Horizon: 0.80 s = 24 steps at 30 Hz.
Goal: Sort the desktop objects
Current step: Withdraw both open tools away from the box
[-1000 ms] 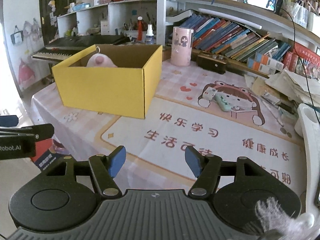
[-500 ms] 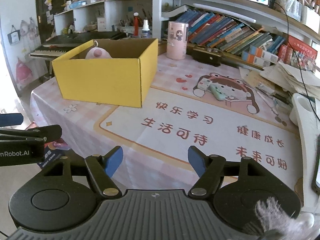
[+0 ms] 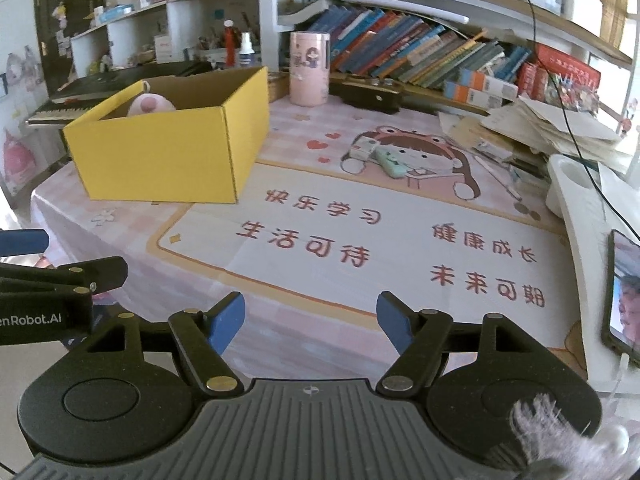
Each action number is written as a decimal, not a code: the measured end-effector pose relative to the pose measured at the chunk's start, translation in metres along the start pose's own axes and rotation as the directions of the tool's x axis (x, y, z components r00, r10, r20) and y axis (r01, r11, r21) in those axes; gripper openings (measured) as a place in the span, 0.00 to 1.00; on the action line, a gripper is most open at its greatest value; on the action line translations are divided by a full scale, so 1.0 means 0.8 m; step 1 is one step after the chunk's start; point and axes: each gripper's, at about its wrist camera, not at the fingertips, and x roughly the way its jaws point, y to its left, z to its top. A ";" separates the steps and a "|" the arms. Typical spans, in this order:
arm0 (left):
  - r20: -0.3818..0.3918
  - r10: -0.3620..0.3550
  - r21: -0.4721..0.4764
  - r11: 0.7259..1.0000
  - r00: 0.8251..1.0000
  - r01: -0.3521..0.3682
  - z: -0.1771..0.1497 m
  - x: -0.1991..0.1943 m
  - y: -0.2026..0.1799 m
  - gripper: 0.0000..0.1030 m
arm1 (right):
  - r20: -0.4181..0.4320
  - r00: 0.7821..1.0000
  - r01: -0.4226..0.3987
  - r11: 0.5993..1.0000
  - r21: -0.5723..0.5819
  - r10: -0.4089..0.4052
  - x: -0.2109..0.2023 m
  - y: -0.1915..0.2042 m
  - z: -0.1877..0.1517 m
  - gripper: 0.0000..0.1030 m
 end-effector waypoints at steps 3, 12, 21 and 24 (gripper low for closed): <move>-0.010 -0.013 0.010 1.000 1.000 0.013 0.003 0.008 -0.007 0.90 | -0.008 1.000 0.011 1.000 0.013 -0.011 0.004 -0.008 0.000 0.69; -0.034 -0.054 0.044 0.998 0.998 0.055 0.019 0.035 -0.040 0.90 | -0.037 0.998 0.046 0.998 0.045 -0.045 0.018 -0.042 0.005 0.69; -0.034 -0.076 0.065 0.995 0.997 0.078 0.046 0.062 -0.072 0.90 | -0.050 0.997 0.061 0.997 0.053 -0.058 0.039 -0.080 0.024 0.69; -0.039 -0.067 0.067 0.995 0.997 0.070 0.053 0.073 -0.081 0.90 | -0.055 0.997 0.053 0.997 0.050 -0.050 0.049 -0.090 0.032 0.69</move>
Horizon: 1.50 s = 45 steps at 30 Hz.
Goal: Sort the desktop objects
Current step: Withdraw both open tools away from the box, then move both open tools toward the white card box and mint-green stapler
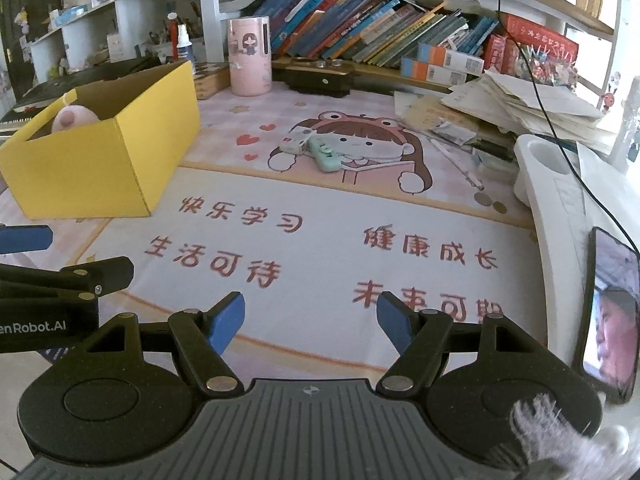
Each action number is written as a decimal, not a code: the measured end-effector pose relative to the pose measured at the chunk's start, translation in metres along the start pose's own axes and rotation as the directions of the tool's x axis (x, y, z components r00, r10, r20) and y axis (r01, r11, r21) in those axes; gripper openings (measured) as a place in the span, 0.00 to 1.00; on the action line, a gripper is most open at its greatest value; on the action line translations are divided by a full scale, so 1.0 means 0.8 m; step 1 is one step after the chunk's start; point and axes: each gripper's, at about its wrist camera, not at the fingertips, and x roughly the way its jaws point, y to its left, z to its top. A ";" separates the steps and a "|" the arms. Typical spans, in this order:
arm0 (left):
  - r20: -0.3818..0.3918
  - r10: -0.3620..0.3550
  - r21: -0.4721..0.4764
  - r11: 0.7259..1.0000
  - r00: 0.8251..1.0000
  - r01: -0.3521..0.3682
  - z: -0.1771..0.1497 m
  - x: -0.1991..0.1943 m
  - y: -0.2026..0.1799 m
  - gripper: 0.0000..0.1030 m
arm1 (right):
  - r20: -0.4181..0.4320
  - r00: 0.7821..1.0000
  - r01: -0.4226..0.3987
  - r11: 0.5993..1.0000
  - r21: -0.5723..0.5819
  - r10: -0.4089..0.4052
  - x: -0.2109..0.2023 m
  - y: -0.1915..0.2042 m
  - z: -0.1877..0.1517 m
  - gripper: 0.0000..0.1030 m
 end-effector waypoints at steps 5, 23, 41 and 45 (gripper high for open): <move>-0.007 0.005 -0.006 1.000 1.000 -0.005 0.018 0.018 -0.009 0.90 | -0.006 1.000 -0.013 1.000 -0.002 0.013 0.018 -0.016 0.016 0.69; 0.002 0.053 -0.051 0.997 0.999 -0.053 0.085 0.088 -0.048 0.90 | -0.010 0.998 -0.063 0.997 -0.039 0.062 0.090 -0.080 0.084 0.69; -0.008 0.148 -0.093 0.985 0.989 -0.148 0.136 0.134 -0.052 0.90 | -0.010 0.981 -0.192 0.960 -0.206 0.194 0.187 -0.072 0.146 0.55; -0.008 0.179 -0.095 0.979 0.984 -0.179 0.145 0.143 -0.053 0.90 | -0.021 0.976 -0.214 0.949 -0.231 0.215 0.214 -0.070 0.155 0.54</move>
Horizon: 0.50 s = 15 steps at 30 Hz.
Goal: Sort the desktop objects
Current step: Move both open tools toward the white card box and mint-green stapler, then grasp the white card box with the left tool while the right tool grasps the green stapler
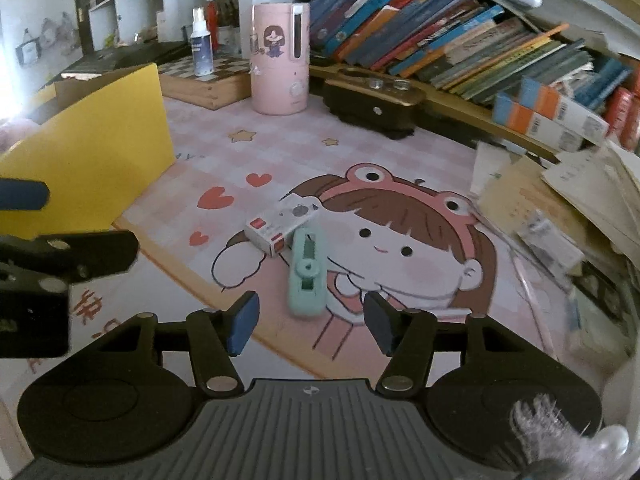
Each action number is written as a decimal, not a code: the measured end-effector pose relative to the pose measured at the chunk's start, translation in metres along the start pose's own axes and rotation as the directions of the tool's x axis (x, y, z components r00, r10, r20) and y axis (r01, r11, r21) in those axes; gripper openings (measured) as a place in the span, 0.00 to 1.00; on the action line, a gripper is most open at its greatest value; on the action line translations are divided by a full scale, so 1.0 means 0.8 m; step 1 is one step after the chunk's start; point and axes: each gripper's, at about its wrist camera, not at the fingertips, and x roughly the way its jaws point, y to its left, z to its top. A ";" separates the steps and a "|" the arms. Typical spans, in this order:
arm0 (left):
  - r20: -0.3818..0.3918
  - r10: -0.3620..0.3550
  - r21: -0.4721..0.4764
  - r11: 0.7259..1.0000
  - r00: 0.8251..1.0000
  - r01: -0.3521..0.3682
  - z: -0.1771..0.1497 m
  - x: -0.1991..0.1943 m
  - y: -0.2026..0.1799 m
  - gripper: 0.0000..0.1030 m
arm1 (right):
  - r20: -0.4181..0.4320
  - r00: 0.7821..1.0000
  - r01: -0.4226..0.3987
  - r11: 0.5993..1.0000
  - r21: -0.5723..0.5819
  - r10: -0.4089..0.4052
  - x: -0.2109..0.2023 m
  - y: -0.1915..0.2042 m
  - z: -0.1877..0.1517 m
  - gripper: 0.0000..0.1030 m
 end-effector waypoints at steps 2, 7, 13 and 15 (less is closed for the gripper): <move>-0.007 -0.015 0.008 1.000 1.000 0.015 0.004 0.004 -0.002 0.90 | -0.004 1.000 -0.008 1.000 -0.013 0.008 0.011 -0.002 0.003 0.53; -0.010 0.000 0.004 1.000 1.000 0.000 0.012 0.012 -0.008 0.90 | -0.017 0.999 -0.030 0.999 -0.023 0.030 0.033 -0.011 0.011 0.46; -0.011 0.001 0.037 0.999 1.000 -0.001 0.018 0.021 -0.020 0.90 | -0.008 0.998 -0.065 0.998 -0.022 0.065 0.041 -0.022 0.013 0.22; -0.013 -0.003 0.044 0.999 1.000 0.004 0.021 0.024 -0.024 0.90 | -0.007 0.998 -0.061 0.998 -0.017 0.061 0.038 -0.028 0.012 0.22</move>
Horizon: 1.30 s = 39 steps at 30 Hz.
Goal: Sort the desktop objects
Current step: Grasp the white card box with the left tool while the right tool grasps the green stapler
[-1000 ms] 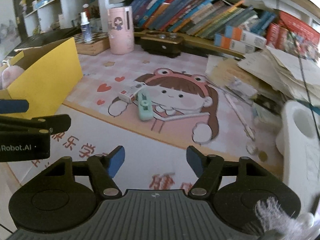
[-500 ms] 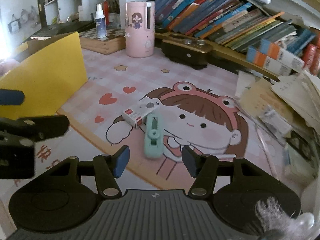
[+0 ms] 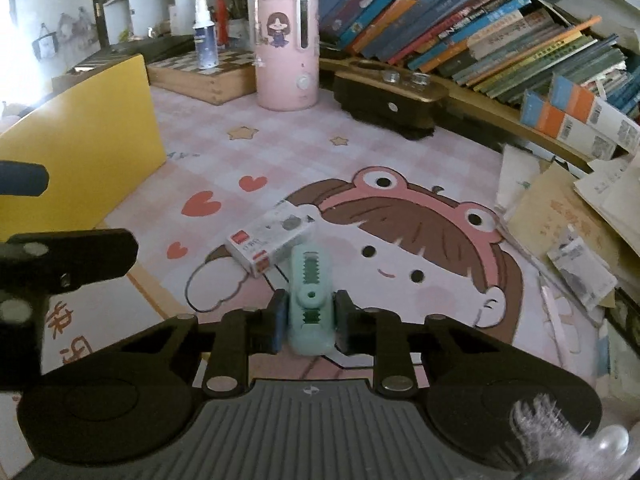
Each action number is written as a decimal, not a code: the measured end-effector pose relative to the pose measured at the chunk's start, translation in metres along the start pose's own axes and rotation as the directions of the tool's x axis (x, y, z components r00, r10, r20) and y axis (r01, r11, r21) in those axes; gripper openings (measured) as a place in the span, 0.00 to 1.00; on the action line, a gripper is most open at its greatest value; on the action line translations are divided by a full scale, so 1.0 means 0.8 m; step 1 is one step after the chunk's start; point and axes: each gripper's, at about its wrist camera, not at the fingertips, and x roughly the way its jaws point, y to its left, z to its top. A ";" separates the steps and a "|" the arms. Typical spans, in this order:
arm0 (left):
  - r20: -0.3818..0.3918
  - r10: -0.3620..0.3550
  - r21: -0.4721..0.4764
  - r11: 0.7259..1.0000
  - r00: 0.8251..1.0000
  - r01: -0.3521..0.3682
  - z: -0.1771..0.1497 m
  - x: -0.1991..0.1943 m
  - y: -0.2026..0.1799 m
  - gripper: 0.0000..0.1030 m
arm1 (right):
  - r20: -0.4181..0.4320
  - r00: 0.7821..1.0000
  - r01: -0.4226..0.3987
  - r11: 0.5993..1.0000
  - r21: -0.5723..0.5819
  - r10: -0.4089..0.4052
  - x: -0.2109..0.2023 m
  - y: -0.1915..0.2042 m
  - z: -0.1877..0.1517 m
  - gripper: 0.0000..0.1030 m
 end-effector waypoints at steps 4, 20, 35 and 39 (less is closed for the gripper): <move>0.005 -0.016 0.011 1.000 1.000 0.016 0.007 0.006 -0.008 0.90 | 0.010 0.999 0.040 0.998 0.058 -0.040 -0.020 -0.020 -0.007 0.22; -0.039 -0.126 0.081 0.988 0.991 0.128 0.018 0.098 -0.046 0.74 | -0.012 0.990 0.143 0.962 0.231 -0.144 -0.070 -0.066 -0.028 0.22; -0.122 -0.194 0.049 0.978 0.973 0.202 0.028 0.117 -0.052 0.27 | -0.011 0.989 0.144 0.958 0.246 -0.146 -0.073 -0.071 -0.025 0.22; -0.103 -0.224 0.028 0.973 0.969 0.228 0.025 0.092 -0.044 0.27 | -0.005 0.990 0.135 0.960 0.244 -0.138 -0.077 -0.067 -0.024 0.22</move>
